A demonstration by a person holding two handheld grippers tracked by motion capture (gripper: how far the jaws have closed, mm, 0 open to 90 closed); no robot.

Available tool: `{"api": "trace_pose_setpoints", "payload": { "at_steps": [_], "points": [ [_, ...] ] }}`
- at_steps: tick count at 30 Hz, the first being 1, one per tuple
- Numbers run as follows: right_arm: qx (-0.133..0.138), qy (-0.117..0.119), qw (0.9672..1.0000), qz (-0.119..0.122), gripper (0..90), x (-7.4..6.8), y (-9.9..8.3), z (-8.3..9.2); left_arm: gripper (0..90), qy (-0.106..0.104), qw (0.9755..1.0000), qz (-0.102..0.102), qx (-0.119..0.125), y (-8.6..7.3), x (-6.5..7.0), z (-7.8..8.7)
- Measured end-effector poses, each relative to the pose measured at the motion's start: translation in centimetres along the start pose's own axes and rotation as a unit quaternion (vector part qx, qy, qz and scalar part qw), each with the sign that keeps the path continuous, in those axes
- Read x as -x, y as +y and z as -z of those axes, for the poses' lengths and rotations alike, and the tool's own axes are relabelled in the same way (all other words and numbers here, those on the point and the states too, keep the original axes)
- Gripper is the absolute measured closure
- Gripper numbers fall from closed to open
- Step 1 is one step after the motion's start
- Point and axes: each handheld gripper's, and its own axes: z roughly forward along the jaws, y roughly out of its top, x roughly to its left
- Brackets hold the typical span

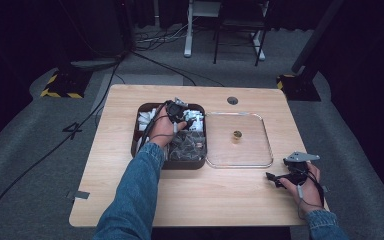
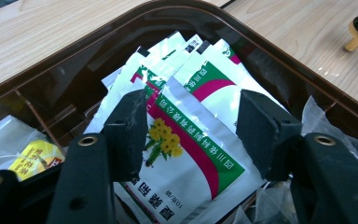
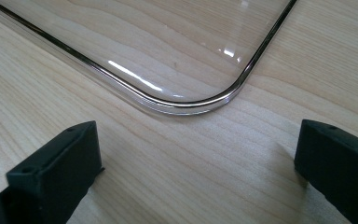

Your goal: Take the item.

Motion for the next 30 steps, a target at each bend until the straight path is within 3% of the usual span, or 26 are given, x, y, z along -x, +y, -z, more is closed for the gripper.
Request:
{"api": "trace_pose_setpoints", "payload": {
  "at_steps": [10,13,18,22,26,29,30],
  "points": [
    [0.0,0.0,1.0,0.0,0.2,0.0,0.0,0.0,47.2,0.019,0.9998,0.005,0.01,-0.1,-0.7,2.1],
    [0.0,0.0,1.0,0.0,0.2,0.0,0.0,0.0,49.7,0.031,0.9995,-0.004,-0.001,-0.2,-0.7,2.5],
    [0.0,0.0,1.0,0.0,0.2,0.0,0.0,0.0,54.0,0.039,0.9991,0.008,-0.015,-0.1,-0.6,2.9],
    [0.0,0.0,1.0,0.0,0.2,0.0,0.0,0.0,60.8,0.064,0.9968,-0.001,-0.049,0.0,-0.3,2.7],
    [0.0,0.0,1.0,0.0,0.2,0.0,0.0,0.0,63.3,0.052,0.9972,0.01,-0.053,-0.1,-0.1,2.2],
    [0.0,0.0,1.0,0.0,0.2,0.0,0.0,0.0,72.5,0.056,0.9967,0.015,-0.057,0.0,0.0,2.2],
    [0.0,0.0,1.0,0.0,0.2,0.0,0.0,0.0,77.0,0.062,0.9961,0.008,-0.062,0.0,-0.1,2.3]
  ]
}}
